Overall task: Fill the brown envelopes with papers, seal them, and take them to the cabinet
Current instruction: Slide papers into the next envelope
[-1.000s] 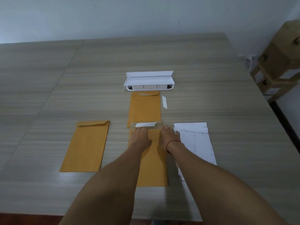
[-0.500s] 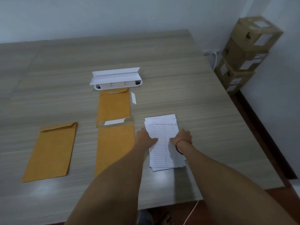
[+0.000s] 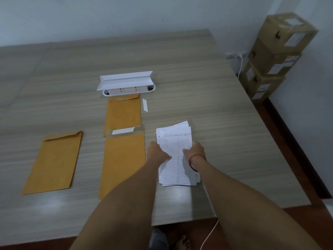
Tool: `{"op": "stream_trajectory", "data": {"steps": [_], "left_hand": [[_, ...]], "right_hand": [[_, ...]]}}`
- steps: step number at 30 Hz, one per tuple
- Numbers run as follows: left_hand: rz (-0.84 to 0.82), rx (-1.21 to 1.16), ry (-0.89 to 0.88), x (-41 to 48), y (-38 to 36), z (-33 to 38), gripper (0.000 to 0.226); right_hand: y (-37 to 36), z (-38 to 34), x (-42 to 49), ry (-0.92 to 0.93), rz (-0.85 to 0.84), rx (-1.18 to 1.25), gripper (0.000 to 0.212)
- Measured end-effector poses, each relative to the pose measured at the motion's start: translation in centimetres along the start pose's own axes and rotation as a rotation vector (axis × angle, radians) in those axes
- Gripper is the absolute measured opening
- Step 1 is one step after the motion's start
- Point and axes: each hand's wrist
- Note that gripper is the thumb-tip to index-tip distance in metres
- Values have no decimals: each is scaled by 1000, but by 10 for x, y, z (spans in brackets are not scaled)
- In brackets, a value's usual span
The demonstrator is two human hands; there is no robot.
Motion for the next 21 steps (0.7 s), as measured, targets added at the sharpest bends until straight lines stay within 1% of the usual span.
{"op": "stream_trajectory", "data": {"steps": [4,7,8,9,12,15,19,21], "left_hand": [[39,-17,-3,-2,-2,2,68],[131,75,-35,-2,-2,2,78],[150,74,-47,-3,-2,3,79],[154,37,-60,-2,-2,2,76],[160,-241,-52,-1,4,7,52],[148,-326,-66,-2,15,13,35],[193,-386,-67,-3,42,11,32],[235,-406,-58,-2,62,2,33]], "right_hand": [[3,3,0,9,-90,103,32],[10,1,-2,-5,-168,184,33],[14,-1,-5,-7,-194,214,33],[17,-3,-7,-6,-214,245,32],[22,-11,-13,23,-222,320,32],[17,-23,-19,64,-208,336,37],[4,-46,-31,103,-225,336,36],[-1,-57,-40,106,-252,313,40]]}}
Point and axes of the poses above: each hand's wrist, its own x-axis towards the middle knuckle, its own y-axis out of the back of the hand, z = x × y, and after that the axes turned 14 degrees about -y, right-handed
